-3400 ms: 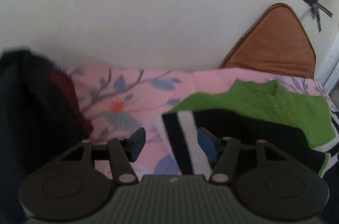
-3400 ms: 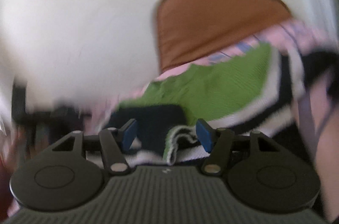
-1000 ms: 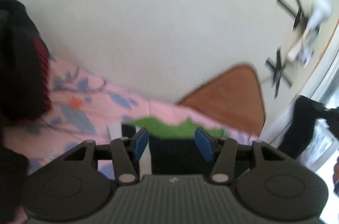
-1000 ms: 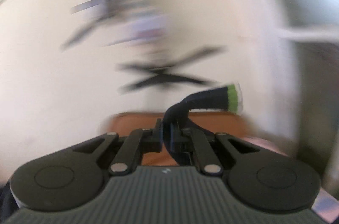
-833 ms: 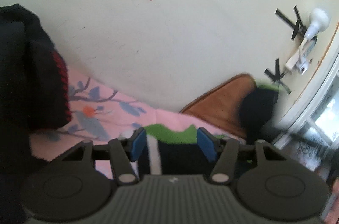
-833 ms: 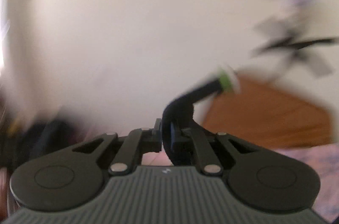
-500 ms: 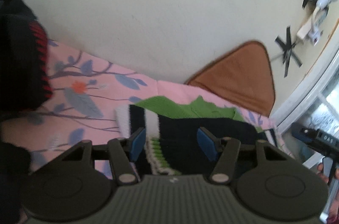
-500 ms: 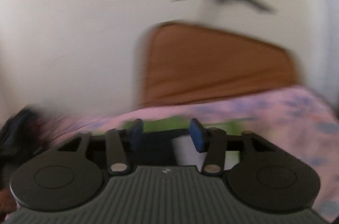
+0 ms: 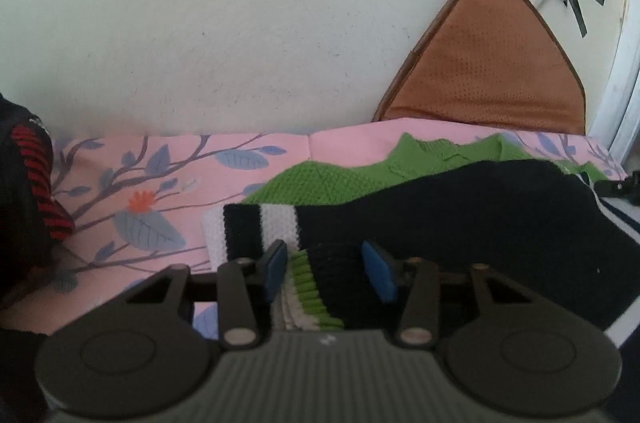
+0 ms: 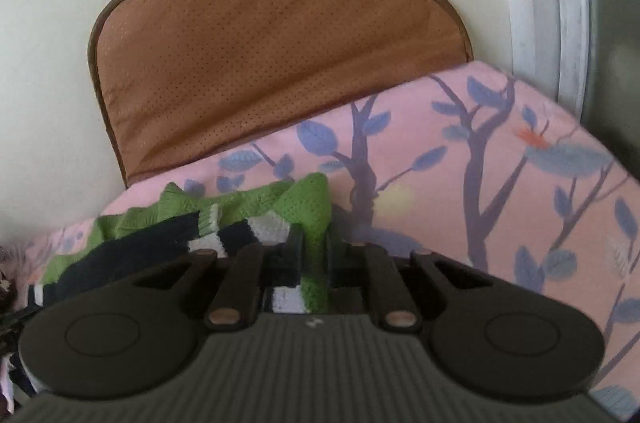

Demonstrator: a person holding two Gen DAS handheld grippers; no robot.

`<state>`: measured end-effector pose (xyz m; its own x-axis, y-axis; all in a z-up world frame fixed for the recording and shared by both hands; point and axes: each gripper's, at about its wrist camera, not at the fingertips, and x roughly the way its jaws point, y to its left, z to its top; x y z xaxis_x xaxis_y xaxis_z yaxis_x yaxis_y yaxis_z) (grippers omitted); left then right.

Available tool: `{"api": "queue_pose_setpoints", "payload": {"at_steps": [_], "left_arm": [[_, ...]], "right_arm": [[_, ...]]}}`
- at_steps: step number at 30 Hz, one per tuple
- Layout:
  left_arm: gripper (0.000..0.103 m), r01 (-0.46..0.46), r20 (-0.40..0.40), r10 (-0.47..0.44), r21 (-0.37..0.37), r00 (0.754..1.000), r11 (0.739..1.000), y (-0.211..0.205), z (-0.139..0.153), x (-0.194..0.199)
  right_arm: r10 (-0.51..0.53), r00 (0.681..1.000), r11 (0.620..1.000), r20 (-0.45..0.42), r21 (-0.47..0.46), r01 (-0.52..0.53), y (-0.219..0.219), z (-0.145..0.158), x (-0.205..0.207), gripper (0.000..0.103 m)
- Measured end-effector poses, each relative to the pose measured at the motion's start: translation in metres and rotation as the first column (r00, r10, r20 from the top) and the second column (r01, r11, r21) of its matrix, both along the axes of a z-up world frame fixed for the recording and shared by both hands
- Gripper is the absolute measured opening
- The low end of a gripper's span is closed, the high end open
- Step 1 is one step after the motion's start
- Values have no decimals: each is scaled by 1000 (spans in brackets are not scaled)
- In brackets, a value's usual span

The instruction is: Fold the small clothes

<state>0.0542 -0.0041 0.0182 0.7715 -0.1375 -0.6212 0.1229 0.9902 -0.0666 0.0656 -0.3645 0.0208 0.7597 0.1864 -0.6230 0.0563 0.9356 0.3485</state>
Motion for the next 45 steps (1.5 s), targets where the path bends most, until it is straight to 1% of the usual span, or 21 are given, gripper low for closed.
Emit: {"api": "queue_pose_setpoints", "payload": {"at_steps": [2, 3, 4, 6, 7, 9, 11, 15, 18, 21, 25, 26, 27, 28, 30, 31, 33, 35, 39, 42, 45], "left_arm": [[45, 3, -3, -3, -25, 1000, 1000, 8, 1, -3], [47, 4, -7, -5, -31, 1000, 1000, 9, 3, -7], [51, 5, -13, -5, -39, 1000, 999, 13, 6, -16], [52, 25, -19, -27, -71, 999, 997, 21, 13, -40], [53, 42, -26, -44, -89, 999, 995, 26, 18, -54], [53, 101, -73, -110, -115, 991, 988, 35, 23, -92], [53, 174, -115, -189, -127, 975, 976, 39, 24, -129], [56, 308, -186, -332, -146, 925, 940, 39, 20, -207], [57, 334, -228, -360, -147, 904, 931, 35, 16, -249], [57, 325, -236, -350, -138, 906, 936, 34, 16, -281], [55, 288, -271, -320, -152, 908, 946, 29, 18, -307], [54, 288, -277, -321, -152, 906, 945, 27, 19, -314], [50, 287, -282, -318, -146, 905, 947, 23, 19, -318], [33, 284, -283, -311, -132, 907, 950, 18, 19, -322], [16, 279, -278, -289, -76, 916, 957, 9, 19, -328], [13, 279, -279, -290, -79, 916, 957, 8, 19, -330], [12, 268, -280, -289, -113, 915, 957, 12, 25, -329], [12, 245, -264, -291, -193, 920, 950, 23, 35, -325], [12, 182, -179, -257, -352, 950, 918, 55, 70, -299], [12, 144, -131, -211, -395, 969, 907, 68, 88, -260], [13, 69, -118, -123, -384, 985, 921, 59, 93, -202]], "right_arm": [[4, 1000, 999, 3, -46, -4, 6, 8, -10, 40], [-2, 1000, 998, 9, -67, 3, 7, 15, -18, 41], [0, 1000, 998, 26, -68, 2, 7, 24, -27, 41], [44, 997, 999, 61, -21, -43, 4, 45, -53, 41], [58, 996, 998, 72, -2, -58, 7, 50, -53, 41], [114, 990, 993, 79, 21, -116, 0, 58, -89, 41], [168, 984, 985, 65, 26, -170, -4, 56, -127, 41], [217, 975, 974, 38, 52, -219, -17, 43, -206, 41], [214, 976, 974, 28, 76, -216, -27, 33, -258, 41], [204, 979, 975, 14, 88, -204, -35, 23, -304, 41], [205, 979, 972, 3, 120, -204, -37, 15, -344, 40], [212, 977, 969, 2, 131, -210, -35, 13, -349, 39], [215, 977, 967, 5, 141, -214, -35, 10, -352, 39], [210, 978, 967, 16, 145, -210, -33, 9, -354, 37], [220, 975, 964, 19, 146, -220, -28, 8, -353, 18], [233, 972, 962, 14, 142, -233, -24, 8, -352, 12], [253, 967, 959, 27, 126, -255, -21, 10, -351, 11], [258, 964, 952, 57, 154, -264, -28, 18, -349, 10], [241, 955, 950, 173, 158, -268, -39, 56, -333, 10], [239, 943, 950, 233, 144, -276, -41, 80, -299, 10], [220, 945, 956, 241, 142, -258, -31, 91, -242, 10]]}}
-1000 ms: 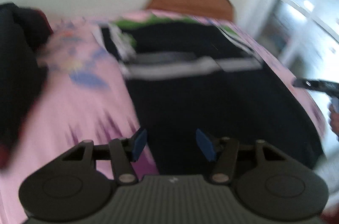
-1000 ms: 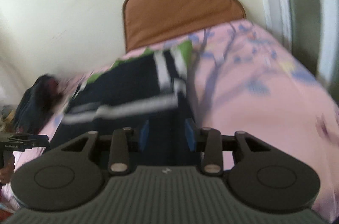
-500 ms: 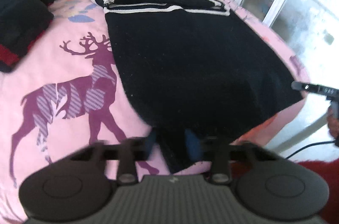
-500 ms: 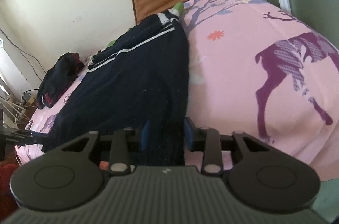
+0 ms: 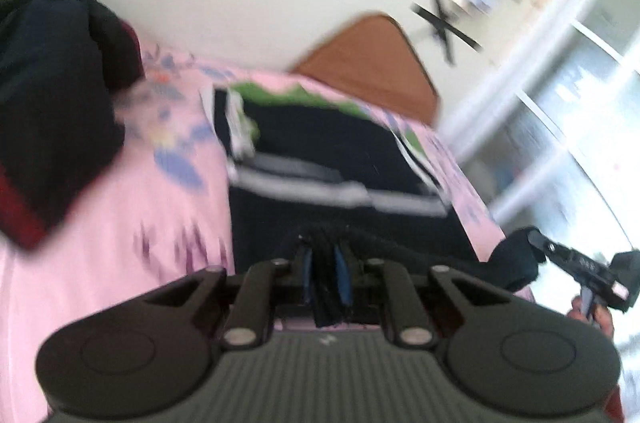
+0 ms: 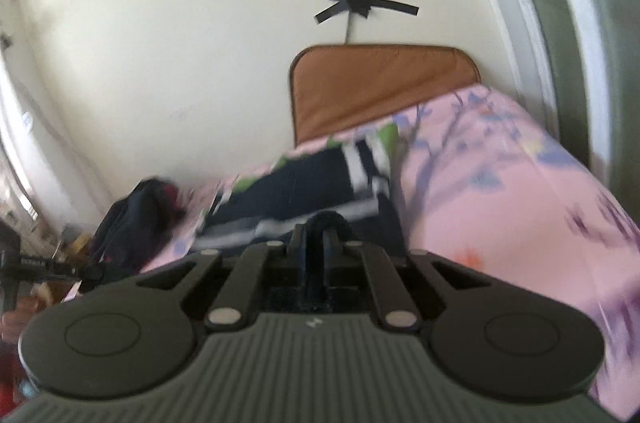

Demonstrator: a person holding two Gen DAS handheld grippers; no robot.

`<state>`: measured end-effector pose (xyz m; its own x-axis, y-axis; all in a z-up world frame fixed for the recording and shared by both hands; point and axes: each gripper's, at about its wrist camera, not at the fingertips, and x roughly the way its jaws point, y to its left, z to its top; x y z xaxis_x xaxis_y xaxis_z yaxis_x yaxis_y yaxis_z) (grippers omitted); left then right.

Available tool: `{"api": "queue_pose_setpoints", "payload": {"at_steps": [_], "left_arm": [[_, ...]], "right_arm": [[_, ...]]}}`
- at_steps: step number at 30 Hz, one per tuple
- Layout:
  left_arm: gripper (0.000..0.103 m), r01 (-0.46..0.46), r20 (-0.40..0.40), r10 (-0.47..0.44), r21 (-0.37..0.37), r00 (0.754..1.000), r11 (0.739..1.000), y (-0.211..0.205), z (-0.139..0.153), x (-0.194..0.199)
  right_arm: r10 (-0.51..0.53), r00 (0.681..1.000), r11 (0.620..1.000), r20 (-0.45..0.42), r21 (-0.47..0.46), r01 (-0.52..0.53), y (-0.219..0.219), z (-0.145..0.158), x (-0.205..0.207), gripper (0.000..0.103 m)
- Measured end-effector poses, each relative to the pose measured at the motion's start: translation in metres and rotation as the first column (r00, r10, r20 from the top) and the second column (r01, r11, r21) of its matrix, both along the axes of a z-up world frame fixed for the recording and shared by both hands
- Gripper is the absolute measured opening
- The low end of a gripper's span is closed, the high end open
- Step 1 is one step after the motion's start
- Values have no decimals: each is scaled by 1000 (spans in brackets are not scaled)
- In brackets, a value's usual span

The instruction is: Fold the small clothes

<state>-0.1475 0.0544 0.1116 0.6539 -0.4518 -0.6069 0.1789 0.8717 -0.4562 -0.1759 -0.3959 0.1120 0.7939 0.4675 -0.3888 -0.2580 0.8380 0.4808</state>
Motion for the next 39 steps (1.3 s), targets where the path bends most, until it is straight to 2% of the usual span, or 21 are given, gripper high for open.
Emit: {"api": "queue_pose_setpoints", "payload": {"at_steps": [2, 3, 4, 6, 7, 8, 10, 11, 12, 14, 15, 16, 17, 22, 27, 28, 30, 31, 34, 36, 39], "left_arm": [[26, -65, 15, 64, 72, 998, 995, -11, -5, 41], [39, -128, -1, 129, 149, 992, 981, -16, -13, 59], [41, -169, -26, 177, 190, 984, 967, -17, -19, 65], [49, -144, -60, 154, 145, 986, 979, -8, -32, 64], [58, -128, -60, 136, 118, 989, 985, -3, -36, 59], [61, -134, -61, 142, 112, 988, 985, -1, -40, 53], [62, -116, -87, 125, 101, 988, 988, -1, -48, 44], [62, -91, -104, 100, 87, 990, 992, -4, -53, 43], [61, -65, -118, 74, 80, 990, 995, -10, -58, 42], [49, -19, -148, 35, 105, 988, 994, -25, -66, 43], [33, -6, -152, 28, 143, 988, 990, -35, -70, 43], [9, -6, -121, 32, 212, 992, 977, -43, -69, 40], [9, 22, -134, 12, 250, 991, 968, -49, -69, 37], [7, 77, -212, -29, 219, 977, 973, -28, -65, 13], [16, 112, -241, -52, 246, 969, 963, -26, -61, 20], [23, 110, -220, -52, 261, 974, 959, -24, -52, 22], [39, 59, -99, -26, 341, 995, 938, -19, -24, 26], [42, 33, -47, -16, 380, 999, 924, -20, -12, 31], [46, 1, 75, -41, 463, 996, 886, -30, 16, 73], [49, 0, 110, -58, 464, 992, 886, -41, 20, 118], [50, 5, 102, -55, 436, 993, 900, -60, 11, 189]], "right_arm": [[-39, 999, 999, -15, -13, 39, 7, -5, 40, 13], [-75, 996, 997, -39, -38, 73, 13, -12, 63, 23], [-101, 991, 993, -84, -66, 96, 13, -20, 82, 43], [-139, 979, 988, -150, -89, 127, 9, -36, 97, 45], [-116, 982, 992, -149, -75, 106, 3, -43, 92, 46], [-94, 985, 994, -144, -68, 85, -3, -49, 85, 50], [-84, 984, 995, -157, -70, 74, -14, -60, 72, 59], [-82, 983, 995, -166, -70, 71, -15, -66, 66, 60], [-74, 981, 996, -178, -69, 62, -18, -72, 60, 60], [-72, 975, 995, -211, -77, 57, -13, -81, 55, 60], [-74, 977, 995, -201, -85, 58, -12, -84, 52, 59], [-67, 978, 993, -197, -107, 47, -9, -83, 49, 38], [-47, 979, 991, -197, -131, 21, -4, -80, 47, 12], [-20, 986, 978, -164, -208, -15, 8, -61, 25, 10], [22, 970, 963, -243, -256, -86, 7, -72, 41, 14], [28, 965, 964, -261, -250, -96, 7, -66, 47, 21], [14, 981, 962, -193, -264, -66, -2, -42, 54, 27], [11, 989, 959, -146, -277, -51, -4, -28, 59, 32], [54, 995, 952, -86, -295, -77, 5, 8, 99, 37], [130, 989, 944, -64, -298, -143, 24, 22, 138, 44], [168, 980, 937, -102, -292, -191, 57, 21, 218, 46]]}}
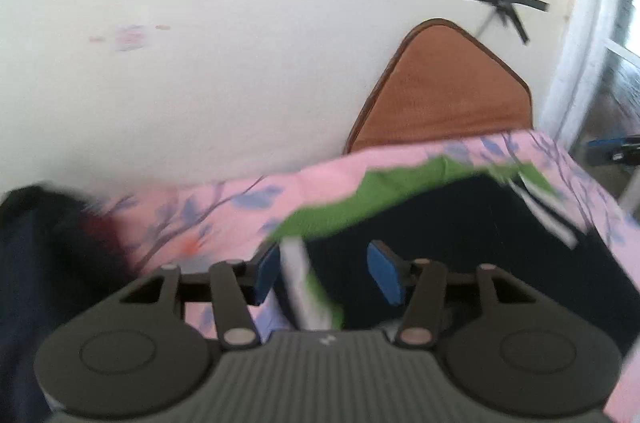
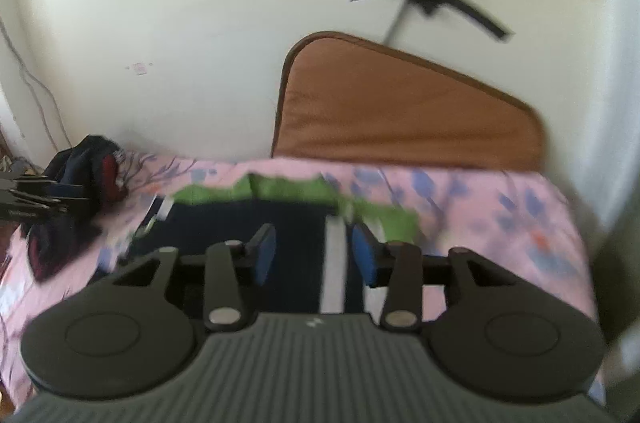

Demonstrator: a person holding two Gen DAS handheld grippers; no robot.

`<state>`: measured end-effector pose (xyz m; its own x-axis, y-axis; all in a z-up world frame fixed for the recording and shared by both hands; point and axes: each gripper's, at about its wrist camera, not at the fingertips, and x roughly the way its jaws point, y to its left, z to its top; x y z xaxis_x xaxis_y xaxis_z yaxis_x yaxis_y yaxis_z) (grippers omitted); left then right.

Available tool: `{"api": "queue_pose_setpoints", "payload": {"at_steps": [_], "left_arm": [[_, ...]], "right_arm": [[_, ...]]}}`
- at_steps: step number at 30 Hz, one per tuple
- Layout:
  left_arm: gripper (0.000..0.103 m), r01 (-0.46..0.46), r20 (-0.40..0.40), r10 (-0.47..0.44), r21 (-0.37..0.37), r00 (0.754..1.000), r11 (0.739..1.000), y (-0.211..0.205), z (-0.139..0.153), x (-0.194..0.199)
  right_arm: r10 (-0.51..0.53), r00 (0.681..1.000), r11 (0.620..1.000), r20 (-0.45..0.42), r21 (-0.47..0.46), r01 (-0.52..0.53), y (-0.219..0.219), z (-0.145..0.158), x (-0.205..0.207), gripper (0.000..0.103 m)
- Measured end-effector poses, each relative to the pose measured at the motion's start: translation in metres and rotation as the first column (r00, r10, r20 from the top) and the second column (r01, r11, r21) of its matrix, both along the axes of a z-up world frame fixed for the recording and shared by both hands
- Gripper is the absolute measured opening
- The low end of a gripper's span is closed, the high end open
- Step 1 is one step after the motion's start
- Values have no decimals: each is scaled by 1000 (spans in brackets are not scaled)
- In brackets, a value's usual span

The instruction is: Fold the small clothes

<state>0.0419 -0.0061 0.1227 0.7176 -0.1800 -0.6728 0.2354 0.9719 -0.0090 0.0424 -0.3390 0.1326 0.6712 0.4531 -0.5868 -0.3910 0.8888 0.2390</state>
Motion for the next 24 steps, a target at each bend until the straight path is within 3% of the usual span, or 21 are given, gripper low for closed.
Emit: {"api": "queue_pose_setpoints", "payload": {"at_steps": [4, 6, 9, 11, 12, 13, 15, 17, 20, 24], "left_arm": [[50, -19, -77, 16, -45, 997, 999, -33, -30, 87], [50, -28, -115, 21, -58, 993, 998, -45, -47, 112], [52, -23, -152, 16, -45, 988, 999, -57, -71, 133], [44, -18, -181, 12, -28, 983, 999, -64, -85, 142], [34, -11, -186, 5, -35, 983, 999, -67, -90, 144], [22, -3, -175, -6, -48, 985, 999, -69, -90, 142], [14, -4, -165, -2, -39, 986, 999, -72, -85, 136], [13, -8, -145, 2, -41, 989, 999, -70, -74, 124], [13, 12, -71, -16, -57, 997, 998, -67, -44, 90], [13, 87, 44, -83, -106, 996, 991, -62, -2, 14]], "right_arm": [[5, 993, 1000, -119, 26, -2, 33, -31, 87, 46], [-14, 986, 1000, -168, 22, 18, 47, -50, 114, 46], [-16, 977, 999, -212, 42, 25, 58, -72, 137, 54], [-23, 973, 999, -229, 33, 31, 65, -83, 148, 56], [-21, 971, 999, -240, 28, 29, 67, -88, 151, 56], [-18, 967, 999, -252, 27, 26, 69, -93, 153, 55], [9, 966, 1000, -260, 15, -5, 74, -100, 156, 32], [-2, 977, 997, -215, -80, -16, 84, -98, 149, 16], [6, 993, 995, -121, -95, -17, 83, -74, 124, 15], [44, 999, 996, 16, -72, -43, 67, -21, 60, 15]]}}
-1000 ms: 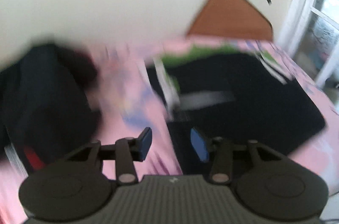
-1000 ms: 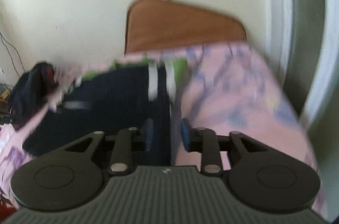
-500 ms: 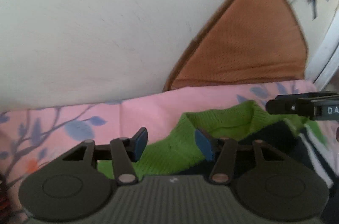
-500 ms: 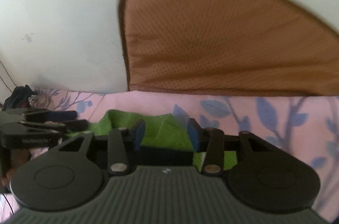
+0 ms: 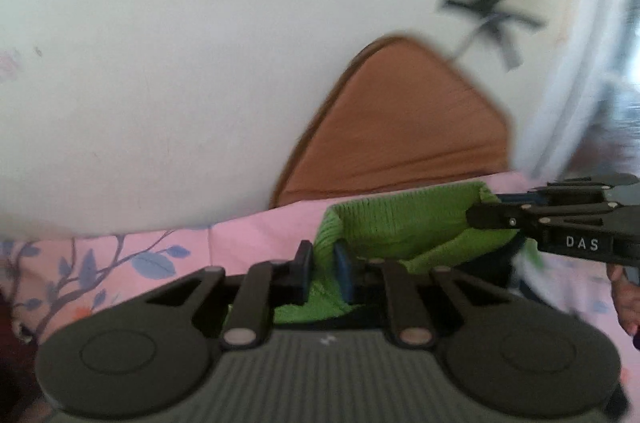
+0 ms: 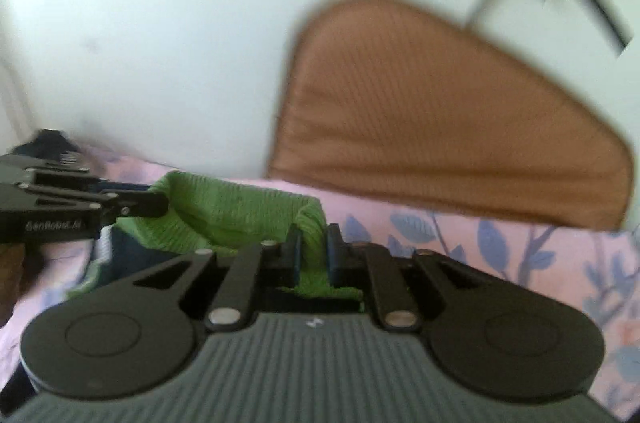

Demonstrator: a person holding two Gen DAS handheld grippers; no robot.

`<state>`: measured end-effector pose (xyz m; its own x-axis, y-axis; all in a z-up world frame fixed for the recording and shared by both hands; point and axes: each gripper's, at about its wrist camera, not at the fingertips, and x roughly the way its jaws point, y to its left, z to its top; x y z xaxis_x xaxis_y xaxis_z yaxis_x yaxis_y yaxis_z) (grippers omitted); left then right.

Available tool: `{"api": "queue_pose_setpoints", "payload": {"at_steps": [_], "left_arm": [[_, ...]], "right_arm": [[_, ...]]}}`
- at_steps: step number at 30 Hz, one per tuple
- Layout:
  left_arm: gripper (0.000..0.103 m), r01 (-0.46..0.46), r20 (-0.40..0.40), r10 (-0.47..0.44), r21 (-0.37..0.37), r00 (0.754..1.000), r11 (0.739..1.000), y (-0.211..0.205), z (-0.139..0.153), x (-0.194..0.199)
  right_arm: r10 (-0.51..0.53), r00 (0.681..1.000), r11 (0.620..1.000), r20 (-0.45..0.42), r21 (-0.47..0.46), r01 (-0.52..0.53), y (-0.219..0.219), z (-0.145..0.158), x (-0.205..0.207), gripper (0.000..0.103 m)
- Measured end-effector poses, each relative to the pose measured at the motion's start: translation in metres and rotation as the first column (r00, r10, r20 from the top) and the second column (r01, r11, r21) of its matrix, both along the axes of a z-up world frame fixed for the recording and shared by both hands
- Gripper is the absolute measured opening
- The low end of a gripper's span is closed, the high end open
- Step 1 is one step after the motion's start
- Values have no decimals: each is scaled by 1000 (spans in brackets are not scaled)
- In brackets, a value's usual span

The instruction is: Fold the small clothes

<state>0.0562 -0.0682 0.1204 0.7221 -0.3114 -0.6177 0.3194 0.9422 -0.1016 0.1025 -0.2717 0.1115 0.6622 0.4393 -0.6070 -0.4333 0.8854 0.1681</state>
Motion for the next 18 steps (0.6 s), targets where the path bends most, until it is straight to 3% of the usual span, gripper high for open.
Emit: {"api": "queue_pose_setpoints", "payload": {"at_steps": [5, 8, 10, 12, 14, 16, 18], "left_arm": [[13, 116, 92, -118, 26, 989, 993, -1, 12, -114], [14, 183, 69, -187, 60, 980, 981, -6, -16, -182], [18, 210, 13, -212, 69, 977, 975, -8, -43, -209], [22, 213, -50, -209, 94, 977, 973, -13, -71, -225], [22, 199, -106, -187, 114, 977, 973, -12, -91, -233], [30, 205, -101, -196, 88, 975, 975, 1, -88, -248], [36, 211, -66, -208, 39, 976, 977, 19, -71, -260]], "right_arm": [[94, 987, 995, 131, -49, -88, -14, 33, -120, 14], [116, 980, 990, 160, -102, -101, -22, 19, -191, 14], [114, 979, 987, 170, -134, -91, -24, 0, -228, 15], [80, 986, 988, 147, -146, -58, -20, -27, -253, 18], [54, 996, 989, 70, -139, -44, -21, -53, -261, 27], [22, 1000, 997, 1, -79, -22, -32, -67, -268, 28], [-1, 1000, 1000, -11, 6, 1, -51, -59, -271, 28]]}}
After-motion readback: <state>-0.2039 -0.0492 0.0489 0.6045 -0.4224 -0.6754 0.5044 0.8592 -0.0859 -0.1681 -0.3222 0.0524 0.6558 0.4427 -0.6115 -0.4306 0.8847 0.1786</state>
